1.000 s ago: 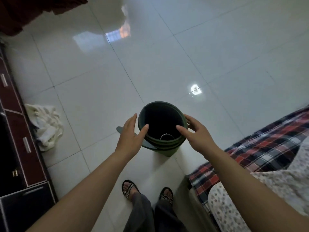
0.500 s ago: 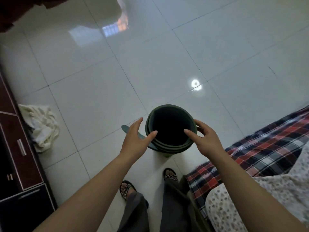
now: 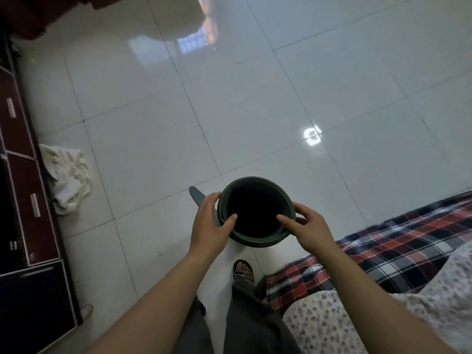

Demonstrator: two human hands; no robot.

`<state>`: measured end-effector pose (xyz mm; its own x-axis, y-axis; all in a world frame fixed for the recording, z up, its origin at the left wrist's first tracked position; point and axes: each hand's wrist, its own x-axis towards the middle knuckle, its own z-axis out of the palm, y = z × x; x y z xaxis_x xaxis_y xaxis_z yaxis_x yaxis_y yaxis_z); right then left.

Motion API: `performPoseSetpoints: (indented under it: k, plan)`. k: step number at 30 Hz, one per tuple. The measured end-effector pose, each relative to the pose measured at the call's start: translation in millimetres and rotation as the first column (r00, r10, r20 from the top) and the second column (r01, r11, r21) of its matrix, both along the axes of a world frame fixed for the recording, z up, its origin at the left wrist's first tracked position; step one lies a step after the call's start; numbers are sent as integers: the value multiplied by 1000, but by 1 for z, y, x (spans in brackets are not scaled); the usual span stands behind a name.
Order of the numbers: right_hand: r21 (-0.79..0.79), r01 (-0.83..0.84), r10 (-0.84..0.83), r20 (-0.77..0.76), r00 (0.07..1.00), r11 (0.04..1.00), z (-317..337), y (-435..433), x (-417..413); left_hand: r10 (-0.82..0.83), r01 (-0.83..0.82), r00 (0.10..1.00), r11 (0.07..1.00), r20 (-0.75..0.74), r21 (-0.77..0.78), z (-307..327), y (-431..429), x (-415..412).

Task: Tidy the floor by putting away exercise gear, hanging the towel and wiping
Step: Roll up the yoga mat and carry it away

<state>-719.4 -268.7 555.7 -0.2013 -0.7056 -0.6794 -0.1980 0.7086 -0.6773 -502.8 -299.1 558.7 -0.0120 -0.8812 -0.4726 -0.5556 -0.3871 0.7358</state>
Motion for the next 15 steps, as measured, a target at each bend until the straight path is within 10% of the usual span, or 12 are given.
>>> performPoseSetpoints:
  k: [8, 15]
  plan:
    - [-102, -79, 63, -147, 987, 992, 8, -2, -2, 173, -175, 982, 984, 82, 25, 6, 0, 1]
    - [-106, -101, 84, -152, 985, 989, 7, -7, 5, 178, -158, 971, 979, -158, 130, -3, 3, 1]
